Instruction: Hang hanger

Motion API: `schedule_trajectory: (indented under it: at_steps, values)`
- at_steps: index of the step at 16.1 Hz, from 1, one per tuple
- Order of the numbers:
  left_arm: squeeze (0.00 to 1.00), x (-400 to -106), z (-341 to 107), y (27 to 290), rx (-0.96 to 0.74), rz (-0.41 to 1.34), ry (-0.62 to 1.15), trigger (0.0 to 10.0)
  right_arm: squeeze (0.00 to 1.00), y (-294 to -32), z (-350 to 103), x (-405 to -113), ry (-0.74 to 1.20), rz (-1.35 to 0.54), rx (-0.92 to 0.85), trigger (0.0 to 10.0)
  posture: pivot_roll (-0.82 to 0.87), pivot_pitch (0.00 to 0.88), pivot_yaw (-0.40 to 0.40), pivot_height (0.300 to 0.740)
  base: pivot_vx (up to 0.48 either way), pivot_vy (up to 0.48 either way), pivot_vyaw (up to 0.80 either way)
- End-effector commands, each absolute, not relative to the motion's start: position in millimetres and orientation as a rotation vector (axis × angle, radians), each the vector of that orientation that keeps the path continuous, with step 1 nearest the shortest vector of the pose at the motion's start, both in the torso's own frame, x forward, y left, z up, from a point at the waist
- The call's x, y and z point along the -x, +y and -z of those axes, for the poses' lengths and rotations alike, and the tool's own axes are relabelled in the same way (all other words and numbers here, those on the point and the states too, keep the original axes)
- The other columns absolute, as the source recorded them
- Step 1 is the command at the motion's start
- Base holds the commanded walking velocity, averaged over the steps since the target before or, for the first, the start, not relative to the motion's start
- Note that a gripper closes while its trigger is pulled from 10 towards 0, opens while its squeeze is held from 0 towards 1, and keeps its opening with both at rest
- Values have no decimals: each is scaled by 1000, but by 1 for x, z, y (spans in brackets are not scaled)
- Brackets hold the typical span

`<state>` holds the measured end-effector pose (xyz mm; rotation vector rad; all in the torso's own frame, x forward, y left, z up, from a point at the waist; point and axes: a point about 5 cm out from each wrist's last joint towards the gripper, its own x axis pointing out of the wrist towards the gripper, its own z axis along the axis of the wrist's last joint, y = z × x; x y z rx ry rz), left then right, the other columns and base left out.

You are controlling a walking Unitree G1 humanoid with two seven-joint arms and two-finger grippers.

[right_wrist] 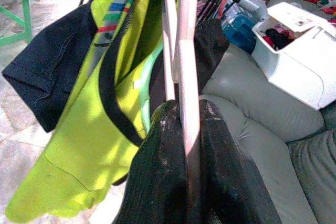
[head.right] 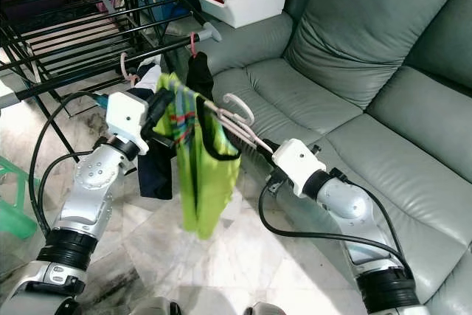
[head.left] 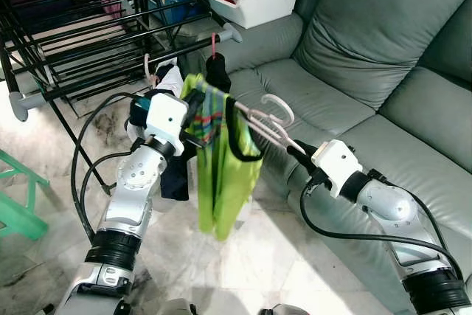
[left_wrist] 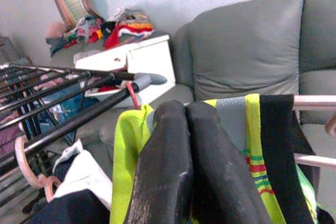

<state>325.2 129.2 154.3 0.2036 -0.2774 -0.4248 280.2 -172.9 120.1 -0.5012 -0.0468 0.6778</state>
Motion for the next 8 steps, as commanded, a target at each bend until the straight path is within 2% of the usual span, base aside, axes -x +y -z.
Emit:
schedule_trajectory:
  at_steps: [1,2,3,4,8]
  values:
    - [0,-325,-157,129,-204,427,-278,0,0,-177,-127,-284,-79,-639,493,10000,-82,13,4,740,0,0,0]
    - [0,-323,-153,124,-195,468,-256,0,0,-178,-127,-285,-78,-628,493,10000,-82,11,6,740,0,0,0]
    - [0,-317,-146,111,-120,554,-194,4196,0,-178,-127,-287,-81,-622,498,10000,-83,10,10,740,0,0,0]
    - [1000,-306,-138,95,-88,657,-158,10000,0,-177,-129,-288,-91,-617,495,10000,-83,10,10,740,0,0,0]
    - [1000,-297,-129,82,-68,724,-126,10000,0,-169,-130,-286,-112,-629,476,10000,-84,11,11,740,0,0,0]
